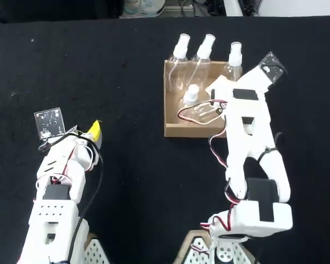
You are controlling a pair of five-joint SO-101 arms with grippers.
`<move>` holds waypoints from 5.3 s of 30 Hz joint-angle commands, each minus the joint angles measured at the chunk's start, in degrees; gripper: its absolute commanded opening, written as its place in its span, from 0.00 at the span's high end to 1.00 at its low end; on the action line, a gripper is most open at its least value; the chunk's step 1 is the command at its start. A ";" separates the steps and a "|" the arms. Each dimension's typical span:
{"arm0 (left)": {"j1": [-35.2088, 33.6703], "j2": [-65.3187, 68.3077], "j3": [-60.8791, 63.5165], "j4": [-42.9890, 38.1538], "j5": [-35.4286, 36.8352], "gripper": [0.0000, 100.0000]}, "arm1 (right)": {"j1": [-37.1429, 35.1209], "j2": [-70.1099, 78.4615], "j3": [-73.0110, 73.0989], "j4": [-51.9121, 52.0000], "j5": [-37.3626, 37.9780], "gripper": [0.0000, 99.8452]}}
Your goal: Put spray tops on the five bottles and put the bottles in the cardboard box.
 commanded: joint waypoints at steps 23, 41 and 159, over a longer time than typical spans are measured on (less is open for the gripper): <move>-0.48 -0.88 -0.84 -1.32 0.53 0.81 | 3.43 4.62 -7.69 0.62 -0.35 0.93; -0.48 -0.88 -0.84 -1.32 0.62 0.81 | 4.40 -8.22 -6.20 11.34 -0.26 0.93; -0.40 -0.88 -0.66 -1.32 0.62 0.81 | 1.14 -17.80 52.70 -78.59 57.14 0.93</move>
